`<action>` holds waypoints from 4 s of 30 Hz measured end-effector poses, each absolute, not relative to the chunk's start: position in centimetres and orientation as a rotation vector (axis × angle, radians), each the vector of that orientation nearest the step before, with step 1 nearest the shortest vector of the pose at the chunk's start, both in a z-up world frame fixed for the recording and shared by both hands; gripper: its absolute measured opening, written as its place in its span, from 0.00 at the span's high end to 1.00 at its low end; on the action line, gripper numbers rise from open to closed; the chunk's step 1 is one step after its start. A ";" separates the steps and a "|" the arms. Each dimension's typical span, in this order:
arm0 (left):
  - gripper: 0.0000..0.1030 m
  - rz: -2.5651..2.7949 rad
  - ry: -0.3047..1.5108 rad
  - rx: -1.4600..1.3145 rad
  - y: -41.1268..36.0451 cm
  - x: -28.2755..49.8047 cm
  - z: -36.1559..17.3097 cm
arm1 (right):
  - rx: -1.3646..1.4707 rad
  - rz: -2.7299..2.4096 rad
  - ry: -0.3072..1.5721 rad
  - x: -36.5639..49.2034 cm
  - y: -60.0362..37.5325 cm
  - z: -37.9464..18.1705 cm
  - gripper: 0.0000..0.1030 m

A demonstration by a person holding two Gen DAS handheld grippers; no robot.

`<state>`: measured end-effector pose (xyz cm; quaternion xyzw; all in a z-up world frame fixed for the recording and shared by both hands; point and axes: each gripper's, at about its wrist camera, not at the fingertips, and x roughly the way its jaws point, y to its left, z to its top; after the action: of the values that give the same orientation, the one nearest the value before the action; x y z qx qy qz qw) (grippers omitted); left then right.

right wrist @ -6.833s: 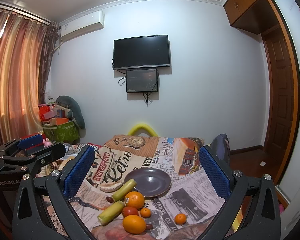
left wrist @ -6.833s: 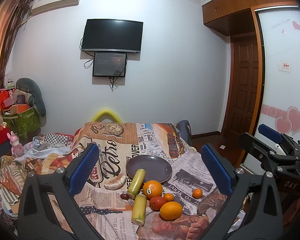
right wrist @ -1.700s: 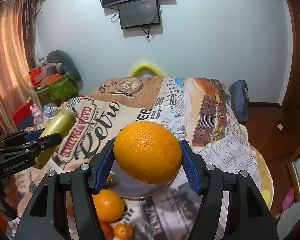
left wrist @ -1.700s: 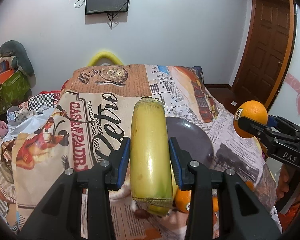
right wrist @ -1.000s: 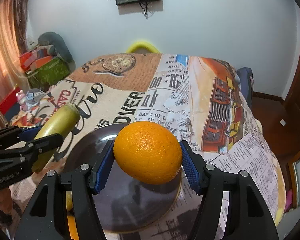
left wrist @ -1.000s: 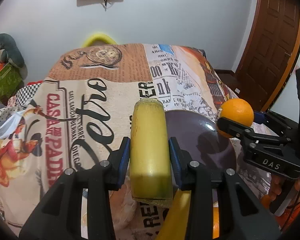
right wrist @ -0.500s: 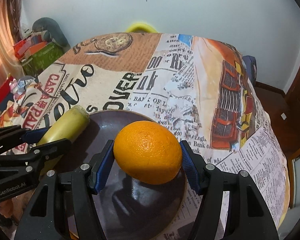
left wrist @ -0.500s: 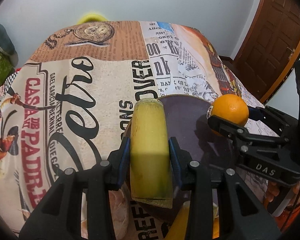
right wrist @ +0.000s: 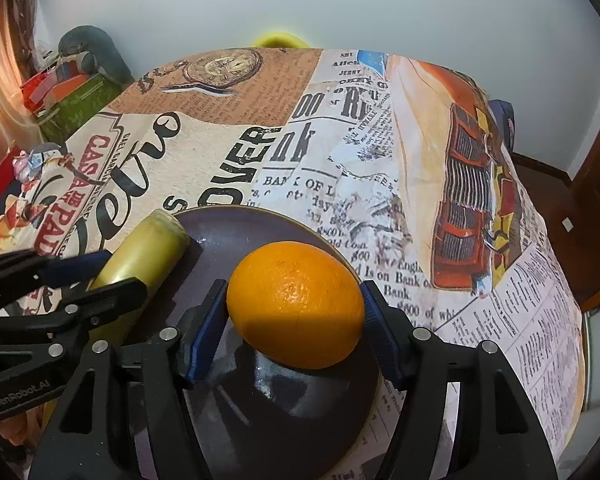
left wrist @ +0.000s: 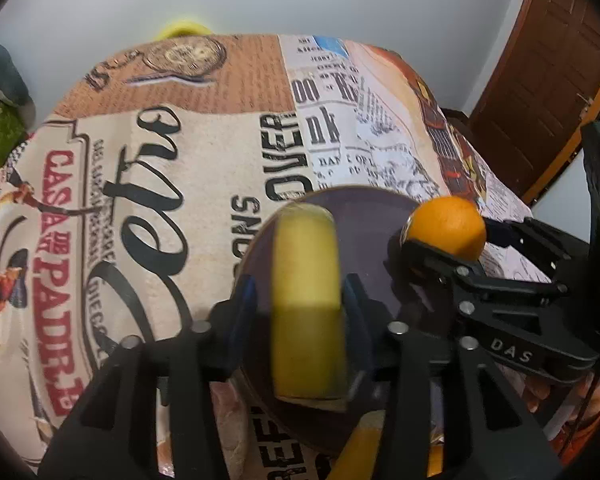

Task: Organize fruits
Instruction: 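Carry the vegetable and orange to the grey plate and release both, then grasp the second green vegetable with the left tool while the right tool grasps a mandarin, then carry the vegetable and mandarin onto the grey plate and release them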

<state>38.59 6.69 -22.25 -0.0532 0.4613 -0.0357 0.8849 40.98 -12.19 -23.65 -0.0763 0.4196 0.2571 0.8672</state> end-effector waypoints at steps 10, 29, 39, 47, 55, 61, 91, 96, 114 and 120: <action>0.49 -0.051 0.894 -0.121 8.0 35.5 -19.0 | -0.193 0.524 0.764 37.8 -13.6 -20.2 0.30; 0.49 -0.063 0.805 -0.048 6.3 24.4 -13.3 | -0.134 0.502 0.651 28.3 -19.0 -14.6 0.30; 0.49 -0.079 0.862 -0.057 5.9 21.2 -15.5 | -0.090 0.424 0.747 25.9 -22.8 -17.4 0.29; 0.49 -0.084 0.909 -0.037 5.4 19.8 -17.5 | -0.069 0.363 0.913 25.1 -24.9 -22.8 0.30; 0.49 -0.084 0.958 -0.043 5.4 20.5 -19.4 | -0.031 0.397 1.008 25.2 -25.4 -26.1 0.49; 0.49 -0.085 0.981 -0.038 5.2 22.3 -20.5 | -0.023 0.405 1.013 25.3 -25.5 -26.8 0.66; 0.64 -0.151 1.039 -0.131 6.0 25.7 -21.8 | 0.000 0.559 0.932 26.2 -22.4 -24.5 0.66; 0.64 -0.147 1.039 -0.128 5.7 28.1 -21.5 | -0.001 0.568 0.928 26.5 -22.2 -24.5 0.66; 0.64 -0.123 0.931 -0.123 6.2 26.9 -18.7 | -0.007 0.576 0.856 28.1 -21.2 -22.0 0.66; 0.64 -0.117 0.853 -0.097 6.2 25.7 -15.7 | -0.008 0.580 0.806 28.6 -20.6 -20.1 0.66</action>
<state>25.73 6.21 -15.74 -0.0470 0.4132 -0.0565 0.9077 28.55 -20.58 -20.08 -0.0037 0.3865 0.2783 0.8793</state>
